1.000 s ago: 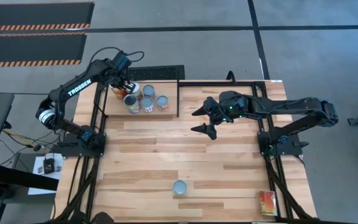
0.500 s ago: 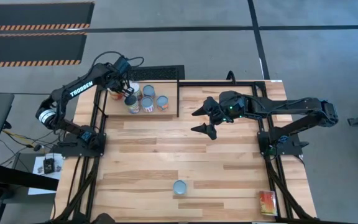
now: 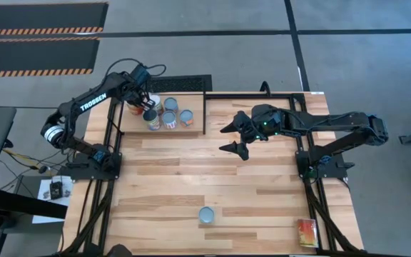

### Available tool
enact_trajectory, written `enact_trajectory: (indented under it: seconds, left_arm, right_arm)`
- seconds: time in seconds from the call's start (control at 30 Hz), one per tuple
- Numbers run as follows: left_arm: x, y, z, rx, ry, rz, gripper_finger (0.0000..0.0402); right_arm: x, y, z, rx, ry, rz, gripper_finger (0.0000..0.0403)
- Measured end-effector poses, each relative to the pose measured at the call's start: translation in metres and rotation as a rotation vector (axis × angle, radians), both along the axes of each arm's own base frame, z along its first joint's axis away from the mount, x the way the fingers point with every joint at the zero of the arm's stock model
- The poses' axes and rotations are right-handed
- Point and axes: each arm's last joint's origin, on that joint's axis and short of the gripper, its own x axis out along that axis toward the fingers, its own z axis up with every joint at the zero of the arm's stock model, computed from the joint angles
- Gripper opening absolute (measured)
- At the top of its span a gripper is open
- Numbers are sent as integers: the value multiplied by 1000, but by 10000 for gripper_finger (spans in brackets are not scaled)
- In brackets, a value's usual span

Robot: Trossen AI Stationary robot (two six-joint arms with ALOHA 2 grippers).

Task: Pick and place cans onto a shelf
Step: Put the left large canned corn on the shelf

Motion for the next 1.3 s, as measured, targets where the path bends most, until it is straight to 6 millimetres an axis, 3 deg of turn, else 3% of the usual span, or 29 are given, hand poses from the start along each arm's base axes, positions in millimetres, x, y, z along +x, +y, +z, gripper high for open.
enact_trajectory:
  seconds: [1.3]
  left_arm:
    - [-1, -3, 0, -43, -21, -5, 0]
  right_arm:
    - [0, 0, 0, 0, 0, 0, 388]
